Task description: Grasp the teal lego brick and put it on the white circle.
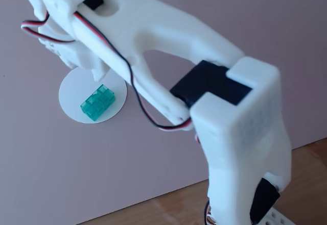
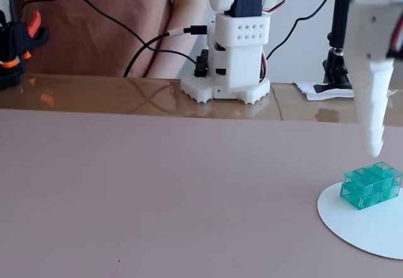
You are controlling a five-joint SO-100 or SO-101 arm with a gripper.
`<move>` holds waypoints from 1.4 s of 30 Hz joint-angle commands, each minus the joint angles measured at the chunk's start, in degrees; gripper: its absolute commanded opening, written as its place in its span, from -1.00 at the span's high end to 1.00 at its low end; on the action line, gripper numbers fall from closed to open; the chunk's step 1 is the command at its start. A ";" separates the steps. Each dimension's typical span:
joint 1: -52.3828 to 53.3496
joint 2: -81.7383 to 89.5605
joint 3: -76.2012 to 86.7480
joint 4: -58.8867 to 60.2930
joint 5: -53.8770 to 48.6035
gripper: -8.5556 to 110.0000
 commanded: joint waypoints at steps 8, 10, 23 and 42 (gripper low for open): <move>12.30 33.66 11.69 -2.55 3.16 0.86; 15.73 43.42 19.86 -6.86 3.69 0.86; 26.89 102.74 65.30 -21.62 2.20 0.86; 27.42 123.13 90.35 -17.58 -0.70 0.86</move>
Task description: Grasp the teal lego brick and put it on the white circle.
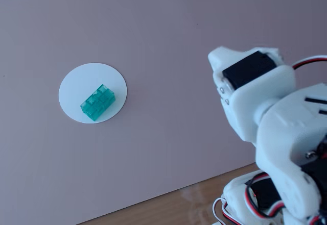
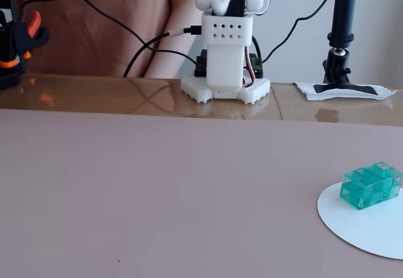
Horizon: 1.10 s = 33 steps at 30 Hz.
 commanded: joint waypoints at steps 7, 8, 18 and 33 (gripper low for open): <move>0.88 0.70 8.53 0.09 1.05 0.86; 0.88 0.70 9.58 0.09 1.32 0.86; 1.14 0.70 16.52 -0.70 2.11 0.86; 0.53 0.70 18.37 -1.85 2.72 0.86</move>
